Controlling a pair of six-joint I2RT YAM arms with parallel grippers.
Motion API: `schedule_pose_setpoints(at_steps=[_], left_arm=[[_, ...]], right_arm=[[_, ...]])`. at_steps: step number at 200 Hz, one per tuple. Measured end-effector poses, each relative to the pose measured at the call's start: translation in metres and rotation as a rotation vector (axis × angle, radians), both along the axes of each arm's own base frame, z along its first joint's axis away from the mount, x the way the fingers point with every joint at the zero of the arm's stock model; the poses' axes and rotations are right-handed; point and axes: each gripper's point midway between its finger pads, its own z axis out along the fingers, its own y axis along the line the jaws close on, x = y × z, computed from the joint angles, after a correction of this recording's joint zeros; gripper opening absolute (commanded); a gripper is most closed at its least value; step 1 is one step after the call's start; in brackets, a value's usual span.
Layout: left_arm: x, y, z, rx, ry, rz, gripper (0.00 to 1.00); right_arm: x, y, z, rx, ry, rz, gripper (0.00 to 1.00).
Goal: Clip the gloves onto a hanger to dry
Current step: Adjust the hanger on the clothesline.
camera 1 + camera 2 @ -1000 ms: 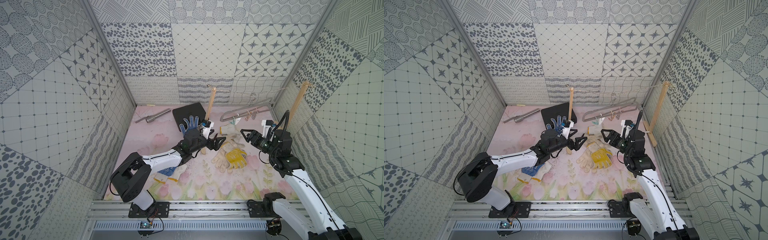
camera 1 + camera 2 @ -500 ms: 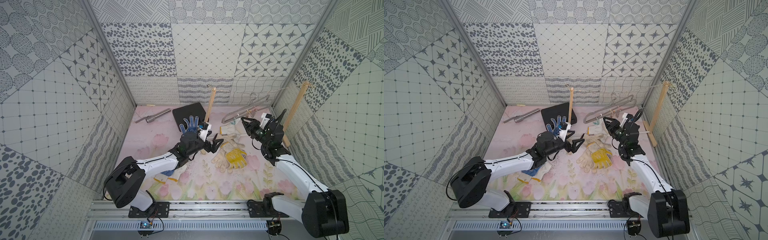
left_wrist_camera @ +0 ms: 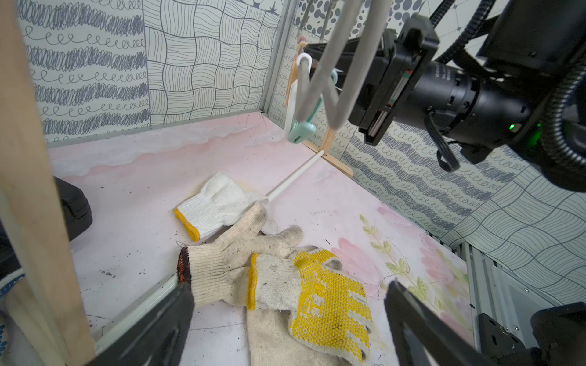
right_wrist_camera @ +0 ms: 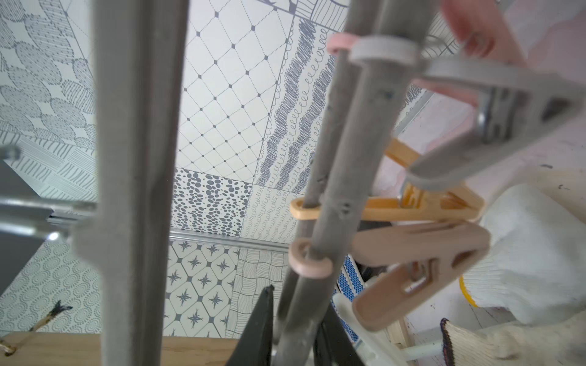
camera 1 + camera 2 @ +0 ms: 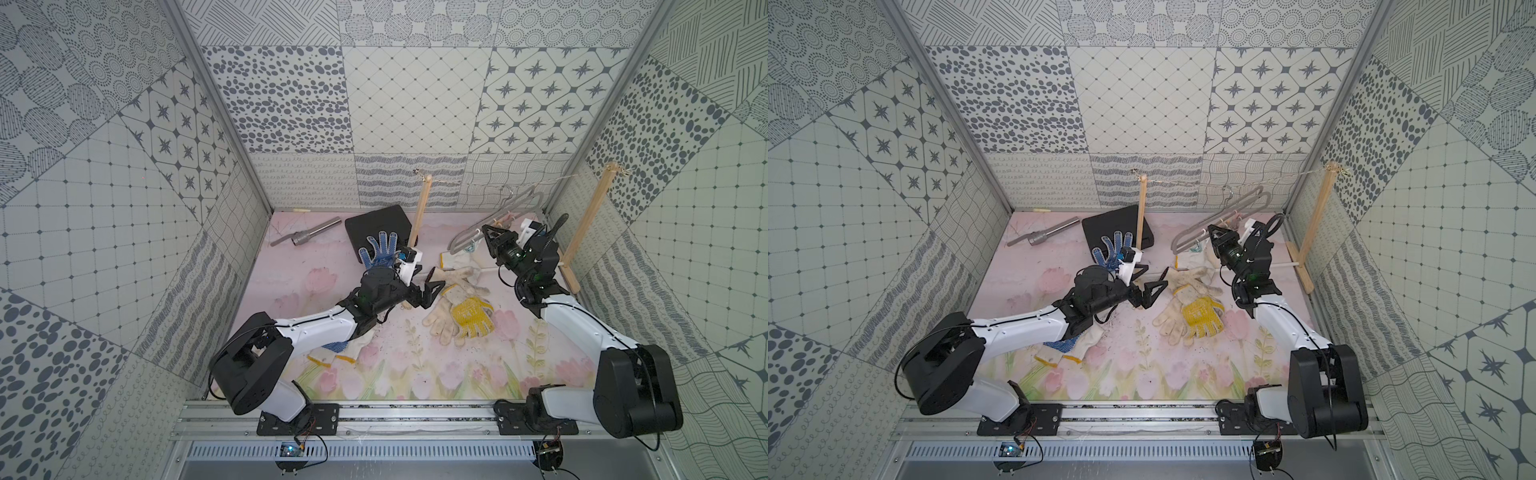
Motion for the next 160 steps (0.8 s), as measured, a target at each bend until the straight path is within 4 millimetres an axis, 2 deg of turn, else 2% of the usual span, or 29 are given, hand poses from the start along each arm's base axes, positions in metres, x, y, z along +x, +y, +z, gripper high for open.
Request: schedule_pose_setpoints(at_steps=[35,89,160], left_arm=[[0.000,0.000,0.002,-0.002,-0.004,0.000,0.96],[0.001,-0.001,0.001,-0.001,0.001,-0.001,0.95],[0.001,-0.005,0.005,-0.009,0.000,-0.007,0.93]], right_arm=[[-0.002,-0.006,0.007,0.006,-0.012,-0.028,0.11],[-0.022,-0.020,0.037,-0.007,-0.075,-0.065,0.09],[-0.017,-0.080,0.033,0.028,-0.039,-0.173,0.08]])
